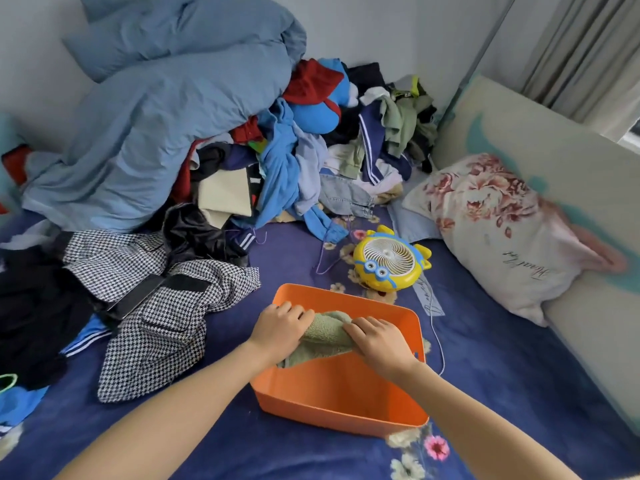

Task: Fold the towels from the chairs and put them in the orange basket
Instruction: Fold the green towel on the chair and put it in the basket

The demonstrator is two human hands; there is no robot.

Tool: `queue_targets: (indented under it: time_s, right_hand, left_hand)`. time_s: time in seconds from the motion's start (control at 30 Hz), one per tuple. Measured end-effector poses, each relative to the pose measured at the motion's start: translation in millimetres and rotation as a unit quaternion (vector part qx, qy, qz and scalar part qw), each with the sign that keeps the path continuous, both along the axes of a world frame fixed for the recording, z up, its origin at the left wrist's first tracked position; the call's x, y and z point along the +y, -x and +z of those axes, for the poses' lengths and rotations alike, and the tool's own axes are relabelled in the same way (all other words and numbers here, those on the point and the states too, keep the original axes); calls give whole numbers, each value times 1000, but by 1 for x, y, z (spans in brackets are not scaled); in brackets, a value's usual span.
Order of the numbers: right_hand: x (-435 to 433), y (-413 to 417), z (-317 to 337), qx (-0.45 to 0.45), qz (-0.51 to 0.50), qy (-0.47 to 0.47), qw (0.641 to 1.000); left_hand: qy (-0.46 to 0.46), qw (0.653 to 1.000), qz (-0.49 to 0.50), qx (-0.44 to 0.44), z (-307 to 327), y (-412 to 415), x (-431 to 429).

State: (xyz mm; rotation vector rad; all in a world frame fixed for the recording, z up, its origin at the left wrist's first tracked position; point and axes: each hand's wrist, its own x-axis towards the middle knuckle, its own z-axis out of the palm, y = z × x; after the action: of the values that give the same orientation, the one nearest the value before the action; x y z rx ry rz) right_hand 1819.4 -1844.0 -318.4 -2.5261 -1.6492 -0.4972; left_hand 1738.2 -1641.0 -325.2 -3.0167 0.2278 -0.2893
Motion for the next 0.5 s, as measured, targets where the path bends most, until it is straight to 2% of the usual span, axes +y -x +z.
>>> queue_targets:
  time_s: [0.27,0.5]
  right_hand:
    - [19,-19,-62,114,-71,75,988]
    - [20,-55,-105,145,-123,64,980]
  left_hand:
    - [41,993,-31,107,-65,-39,21]
    - [66,991,-19,113,-101,-83,19]
